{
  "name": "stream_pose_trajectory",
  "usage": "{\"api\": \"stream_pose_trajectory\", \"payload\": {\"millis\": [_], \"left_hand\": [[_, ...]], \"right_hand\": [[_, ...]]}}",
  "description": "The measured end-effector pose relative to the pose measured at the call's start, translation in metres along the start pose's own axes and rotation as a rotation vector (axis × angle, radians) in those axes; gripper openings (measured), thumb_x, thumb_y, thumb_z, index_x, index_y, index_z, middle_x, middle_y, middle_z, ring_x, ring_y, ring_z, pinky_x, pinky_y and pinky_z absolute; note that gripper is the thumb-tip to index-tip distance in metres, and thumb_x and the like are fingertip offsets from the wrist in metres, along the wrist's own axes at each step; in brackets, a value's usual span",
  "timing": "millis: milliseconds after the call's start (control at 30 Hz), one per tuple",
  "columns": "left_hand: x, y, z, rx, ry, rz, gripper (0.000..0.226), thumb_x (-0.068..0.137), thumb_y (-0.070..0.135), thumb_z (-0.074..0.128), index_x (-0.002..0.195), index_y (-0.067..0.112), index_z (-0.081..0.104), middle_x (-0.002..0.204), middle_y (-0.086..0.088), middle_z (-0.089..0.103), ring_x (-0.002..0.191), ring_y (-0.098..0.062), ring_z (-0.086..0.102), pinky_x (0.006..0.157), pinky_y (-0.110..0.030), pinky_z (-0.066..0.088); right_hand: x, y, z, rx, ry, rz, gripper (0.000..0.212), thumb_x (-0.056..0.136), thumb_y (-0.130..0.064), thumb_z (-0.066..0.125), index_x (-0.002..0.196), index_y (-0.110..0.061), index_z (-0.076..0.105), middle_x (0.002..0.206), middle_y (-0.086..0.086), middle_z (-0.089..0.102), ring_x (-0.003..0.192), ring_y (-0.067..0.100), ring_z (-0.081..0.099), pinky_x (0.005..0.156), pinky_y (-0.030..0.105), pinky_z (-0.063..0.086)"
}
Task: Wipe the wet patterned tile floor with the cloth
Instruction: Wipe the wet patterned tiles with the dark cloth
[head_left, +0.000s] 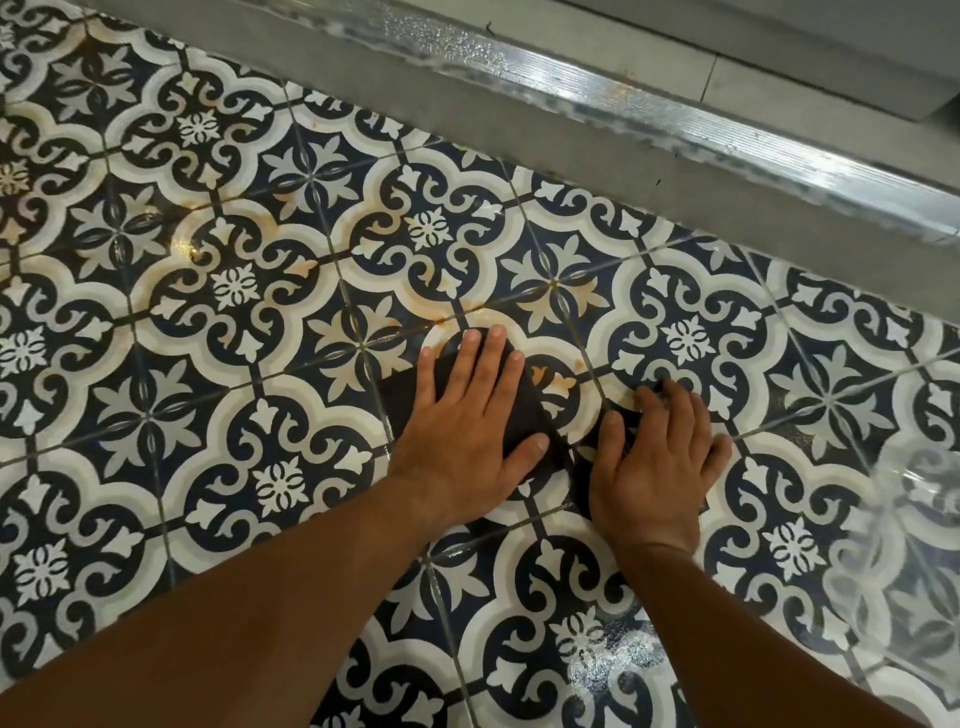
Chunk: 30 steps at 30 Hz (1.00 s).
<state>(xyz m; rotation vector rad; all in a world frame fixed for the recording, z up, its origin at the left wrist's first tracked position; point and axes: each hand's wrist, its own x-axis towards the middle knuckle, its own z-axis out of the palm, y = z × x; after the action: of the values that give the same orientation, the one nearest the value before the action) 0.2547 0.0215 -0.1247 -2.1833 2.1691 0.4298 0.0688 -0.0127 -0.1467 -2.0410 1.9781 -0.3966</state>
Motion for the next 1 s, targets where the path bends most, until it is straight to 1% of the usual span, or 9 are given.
{"api": "stream_pose_trajectory", "payload": {"millis": [100,200,267,433,533,633,767,833,1000], "left_hand": [[0.006,0.011,-0.005,-0.196,0.017,0.025,0.07,0.097,0.054,0.014,0.153,0.014,0.001,0.161,-0.004,-0.015,0.145,-0.018,-0.021,0.116,-0.056,-0.006],[0.003,0.0,-0.018,-0.532,0.066,0.017,0.064,0.1,0.044,0.022,0.154,0.016,0.003,0.161,0.002,-0.013,0.144,-0.008,-0.02,0.118,-0.041,-0.01],[-0.01,-0.024,-0.023,-0.469,0.11,-0.017,0.064,0.099,0.046,0.02,0.154,0.016,0.006,0.161,0.003,-0.01,0.145,-0.007,-0.017,0.118,-0.037,-0.008],[-0.06,-0.092,-0.029,-0.119,0.043,-0.039,0.074,0.093,0.06,0.032,0.152,0.016,0.021,0.162,-0.002,0.01,0.147,-0.016,-0.001,0.119,-0.049,0.01],[-0.073,-0.107,-0.031,-0.148,0.017,-0.073,0.085,0.084,0.069,0.039,0.148,0.014,0.031,0.159,-0.004,0.021,0.146,-0.021,0.013,0.117,-0.049,0.019],[-0.069,-0.109,-0.03,-0.095,-0.095,-0.086,0.094,0.078,0.076,0.041,0.152,0.022,0.017,0.162,0.003,0.004,0.147,-0.018,-0.002,0.116,-0.045,0.009],[-0.059,-0.105,-0.034,-0.016,-0.143,-0.098,0.102,0.076,0.076,0.051,0.153,0.027,0.005,0.161,0.005,-0.01,0.146,-0.018,-0.01,0.116,-0.048,0.005],[-0.053,-0.102,-0.04,0.003,-0.175,-0.102,0.106,0.075,0.074,0.056,0.153,0.028,0.0,0.161,0.006,-0.014,0.146,-0.02,-0.013,0.117,-0.05,0.004],[-0.045,-0.098,-0.045,0.004,-0.283,-0.1,0.108,0.078,0.067,0.059,0.152,0.024,-0.006,0.16,0.003,-0.016,0.146,-0.023,-0.012,0.117,-0.054,0.012]], "right_hand": [[0.0,-0.001,0.0,0.019,0.007,0.004,0.046,0.1,-0.044,0.03,0.135,-0.019,0.046,0.15,0.007,0.038,0.145,0.024,0.019,0.118,0.056,0.005],[0.0,0.0,-0.001,0.037,0.01,-0.001,0.047,0.101,-0.044,0.028,0.135,-0.018,0.047,0.15,0.007,0.039,0.145,0.024,0.02,0.117,0.056,0.005],[0.001,0.001,-0.002,0.039,0.001,-0.001,0.049,0.101,-0.045,0.026,0.135,-0.018,0.048,0.15,0.007,0.038,0.145,0.023,0.019,0.118,0.055,0.004],[0.001,-0.001,-0.009,0.051,-0.057,0.016,0.06,0.095,-0.058,0.031,0.136,-0.017,0.048,0.152,0.008,0.037,0.146,0.024,0.018,0.118,0.058,0.003],[-0.011,-0.024,-0.018,0.116,-0.003,-0.158,0.054,0.094,-0.055,0.04,0.133,-0.018,0.047,0.148,0.007,0.039,0.144,0.027,0.026,0.117,0.061,0.006],[-0.028,-0.079,-0.003,0.097,-0.116,-0.329,0.055,0.095,-0.054,0.039,0.142,-0.025,0.035,0.152,0.004,0.033,0.147,0.025,0.018,0.118,0.057,0.005],[-0.043,-0.113,0.024,-0.171,-0.307,-0.314,0.064,0.096,-0.064,0.016,0.153,-0.039,0.001,0.164,0.003,-0.004,0.148,0.027,-0.018,0.113,0.056,-0.017],[-0.054,-0.103,0.025,-0.23,-0.309,-0.307,0.06,0.097,-0.064,0.008,0.151,-0.04,0.001,0.164,0.003,-0.008,0.147,0.027,-0.021,0.113,0.058,-0.017],[-0.081,-0.057,0.002,-0.248,-0.349,-0.314,0.06,0.099,-0.061,0.016,0.154,-0.036,0.017,0.164,0.005,0.007,0.15,0.031,-0.004,0.115,0.059,-0.003]]}}
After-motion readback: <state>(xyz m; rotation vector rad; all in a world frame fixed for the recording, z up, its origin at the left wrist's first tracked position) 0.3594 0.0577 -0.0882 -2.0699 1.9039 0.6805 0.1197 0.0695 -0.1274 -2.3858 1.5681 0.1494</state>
